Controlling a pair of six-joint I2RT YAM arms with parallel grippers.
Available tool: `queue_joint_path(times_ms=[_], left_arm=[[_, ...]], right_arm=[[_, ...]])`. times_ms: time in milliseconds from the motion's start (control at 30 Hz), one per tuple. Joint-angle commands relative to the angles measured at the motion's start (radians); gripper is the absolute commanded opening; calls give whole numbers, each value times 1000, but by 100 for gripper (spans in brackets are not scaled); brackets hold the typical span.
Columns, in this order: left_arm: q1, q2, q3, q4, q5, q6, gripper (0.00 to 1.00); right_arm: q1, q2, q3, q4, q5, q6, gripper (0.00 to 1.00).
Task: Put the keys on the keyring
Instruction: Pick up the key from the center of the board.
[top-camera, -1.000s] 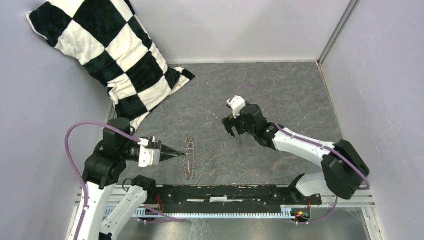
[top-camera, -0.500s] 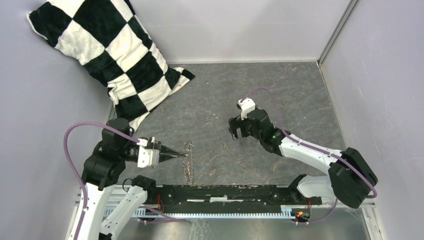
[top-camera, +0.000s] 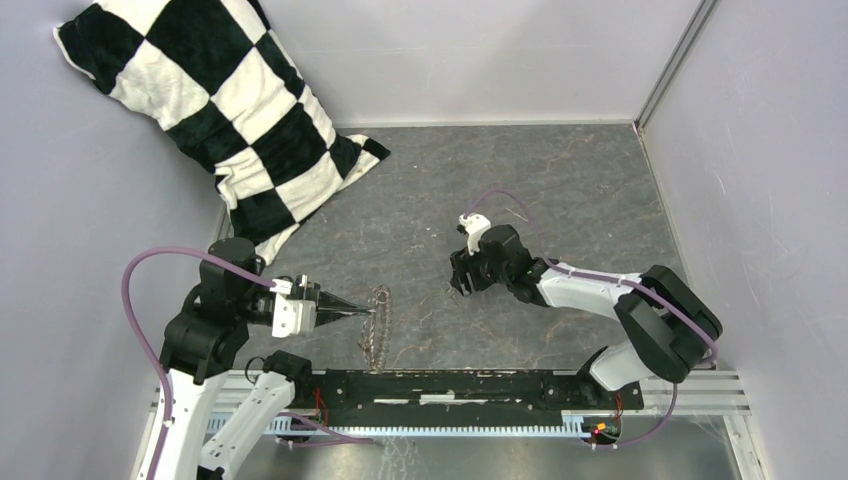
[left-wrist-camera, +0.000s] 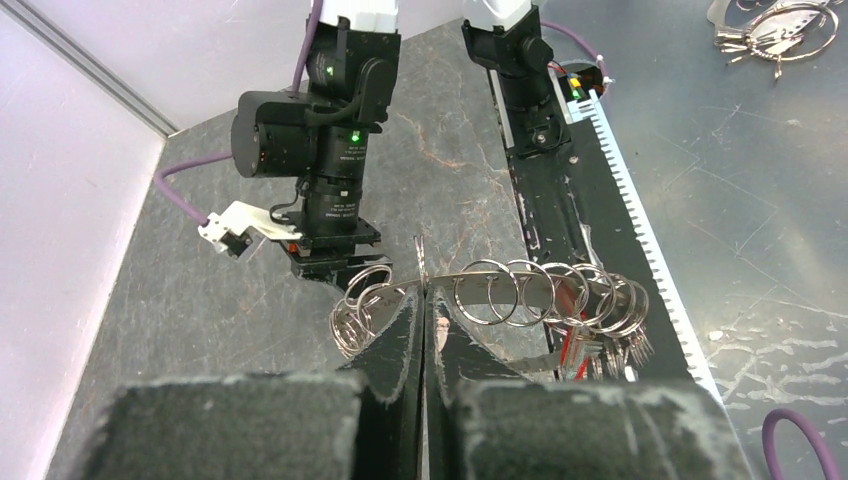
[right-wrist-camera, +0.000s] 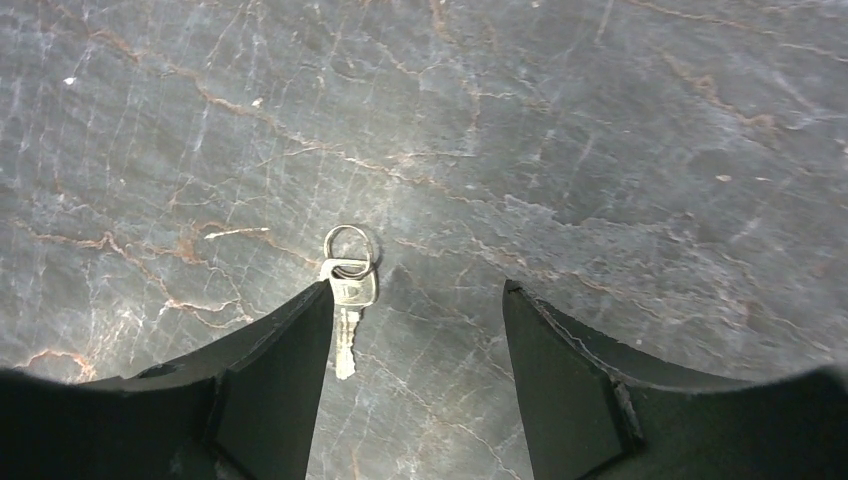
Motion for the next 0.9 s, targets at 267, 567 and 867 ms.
queue_joint_path(times_ms=[267,567,867], left_arm=[[1,-5,27,22,32,-27,2],[1,-8,29,22,21,-3,2],[0,-13,31,22,20,-4,2]], right_arm=[[-1,90,13,137,-219,11,68],[0,135,27,135,-249,11,60],[0,161,38,126,-251,0,51]])
